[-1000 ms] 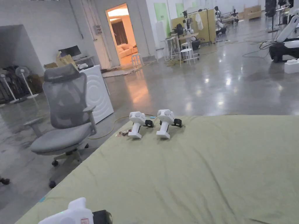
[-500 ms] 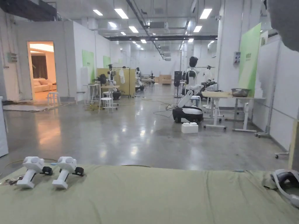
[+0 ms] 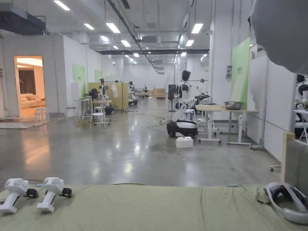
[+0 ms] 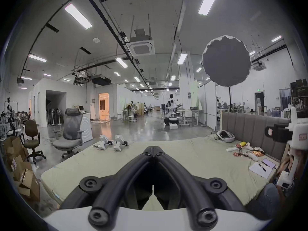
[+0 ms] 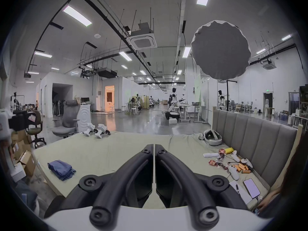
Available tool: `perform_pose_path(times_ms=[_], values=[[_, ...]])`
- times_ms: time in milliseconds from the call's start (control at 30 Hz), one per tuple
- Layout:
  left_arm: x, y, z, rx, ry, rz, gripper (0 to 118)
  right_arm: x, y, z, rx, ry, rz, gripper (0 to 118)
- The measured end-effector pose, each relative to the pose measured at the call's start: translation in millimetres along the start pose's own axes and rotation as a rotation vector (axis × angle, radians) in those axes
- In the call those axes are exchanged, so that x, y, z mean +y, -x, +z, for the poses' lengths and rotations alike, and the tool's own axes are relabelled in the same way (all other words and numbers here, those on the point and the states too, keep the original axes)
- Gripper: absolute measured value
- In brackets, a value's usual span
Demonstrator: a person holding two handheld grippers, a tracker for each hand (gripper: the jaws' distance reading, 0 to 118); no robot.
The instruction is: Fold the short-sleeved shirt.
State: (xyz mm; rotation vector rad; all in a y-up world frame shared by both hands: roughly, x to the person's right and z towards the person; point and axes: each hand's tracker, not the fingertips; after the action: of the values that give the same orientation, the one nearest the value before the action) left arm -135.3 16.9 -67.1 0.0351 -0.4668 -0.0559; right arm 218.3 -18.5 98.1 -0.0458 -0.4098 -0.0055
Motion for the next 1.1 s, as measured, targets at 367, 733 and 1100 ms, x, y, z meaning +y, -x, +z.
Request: perform_pose_path(times_ms=[367,733,1100], values=[[10.0,-12.1,-3.5,-0.012,-0.015,-0.021,2,-0.8,-8.4,-1.8,0.040,0.008,-0.080,4],[11.3,-12.8,-6.1,-0.068,-0.008,0.006,2,-6.9,-4.7,-3.3,0.031,0.051,-0.107,4],[2.8,-15.9,-5.1,-0.101,0.007,0.023,2,-10.2,9.0,-4.4,0.048,0.073,-0.052,4]])
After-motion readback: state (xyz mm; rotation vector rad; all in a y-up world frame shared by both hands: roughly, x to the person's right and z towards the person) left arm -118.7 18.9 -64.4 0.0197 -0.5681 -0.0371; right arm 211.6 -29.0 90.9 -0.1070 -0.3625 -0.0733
